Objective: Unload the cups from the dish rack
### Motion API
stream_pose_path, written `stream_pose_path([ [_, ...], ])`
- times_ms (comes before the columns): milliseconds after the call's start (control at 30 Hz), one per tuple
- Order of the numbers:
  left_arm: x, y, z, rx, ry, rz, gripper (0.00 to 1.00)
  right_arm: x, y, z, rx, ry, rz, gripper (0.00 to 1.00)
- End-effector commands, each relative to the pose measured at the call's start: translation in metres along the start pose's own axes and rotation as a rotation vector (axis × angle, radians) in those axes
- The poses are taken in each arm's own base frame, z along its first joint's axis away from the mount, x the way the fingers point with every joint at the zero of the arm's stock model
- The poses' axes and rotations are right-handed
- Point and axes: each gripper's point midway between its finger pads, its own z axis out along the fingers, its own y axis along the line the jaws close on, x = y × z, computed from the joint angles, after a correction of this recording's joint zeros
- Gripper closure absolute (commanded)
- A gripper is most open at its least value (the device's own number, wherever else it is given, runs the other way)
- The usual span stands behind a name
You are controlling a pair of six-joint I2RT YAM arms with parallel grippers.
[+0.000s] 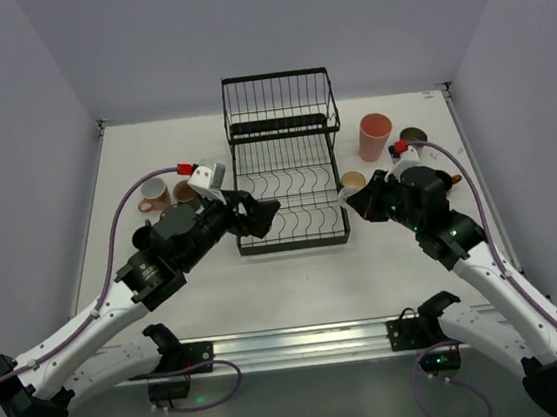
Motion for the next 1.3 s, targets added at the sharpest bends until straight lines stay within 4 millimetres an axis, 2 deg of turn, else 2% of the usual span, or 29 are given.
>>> stream_pose_path([
  [0, 0.023, 0.031, -0.022, -0.120, 0.143, 0.159, 0.00, 0.035, -0.097, -0.016, 0.469, 0.181, -0.145, 1.00],
  [33, 0.031, 0.036, -0.028, -0.139, 0.175, 0.166, 0.00, 0.032, -0.106, -0.016, 0.523, 0.177, -0.156, 1.00],
  [100, 0.033, 0.038, -0.037, -0.134, 0.181, 0.175, 0.00, 0.040, -0.119, -0.010, 0.583, 0.234, -0.163, 1.00],
  [133, 0.036, 0.038, -0.041, -0.133, 0.196, 0.182, 0.00, 0.039, -0.120, -0.007, 0.585, 0.248, -0.166, 1.00],
  [200, 0.033, 0.041, -0.047, -0.142, 0.194, 0.197, 0.00, 0.052, -0.128, 0.003, 0.615, 0.334, -0.163, 1.00],
  [233, 0.036, 0.045, -0.051, -0.157, 0.211, 0.207, 0.00, 0.051, -0.127, 0.006, 0.619, 0.346, -0.162, 1.00],
  [367, 0.030, 0.055, -0.060, -0.210, 0.214, 0.247, 0.00, 0.069, -0.140, 0.019, 0.667, 0.455, -0.162, 1.00],
  [467, 0.027, 0.061, -0.064, -0.236, 0.194, 0.262, 0.00, 0.079, -0.149, 0.028, 0.694, 0.498, -0.154, 0.99],
  [600, 0.030, 0.063, -0.063, -0.234, 0.183, 0.269, 0.00, 0.086, -0.150, 0.034, 0.682, 0.513, -0.143, 0.97],
  [767, 0.036, 0.065, -0.058, -0.237, 0.204, 0.277, 0.00, 0.093, -0.154, 0.036, 0.687, 0.546, -0.147, 0.87],
  [867, 0.035, 0.066, -0.059, -0.242, 0.203, 0.278, 0.00, 0.094, -0.156, 0.038, 0.684, 0.549, -0.156, 0.76],
  [967, 0.032, 0.066, -0.060, -0.248, 0.188, 0.277, 0.00, 0.086, -0.150, 0.037, 0.663, 0.511, -0.156, 0.64],
  [1100, 0.027, 0.065, -0.060, -0.252, 0.178, 0.275, 0.00, 0.060, -0.132, 0.031, 0.617, 0.404, -0.156, 0.46],
  [1133, 0.026, 0.064, -0.059, -0.250, 0.179, 0.274, 0.00, 0.046, -0.123, 0.026, 0.592, 0.349, -0.155, 0.39],
  [1200, 0.023, 0.062, -0.060, -0.244, 0.173, 0.273, 0.00, 0.032, -0.112, 0.020, 0.562, 0.288, -0.154, 0.27],
  [1233, 0.020, 0.060, -0.060, -0.241, 0.166, 0.270, 0.00, 0.014, -0.097, 0.011, 0.519, 0.213, -0.152, 0.16],
  [1267, 0.017, 0.060, -0.061, -0.241, 0.157, 0.269, 0.00, 0.002, -0.089, 0.006, 0.490, 0.160, -0.152, 0.10],
])
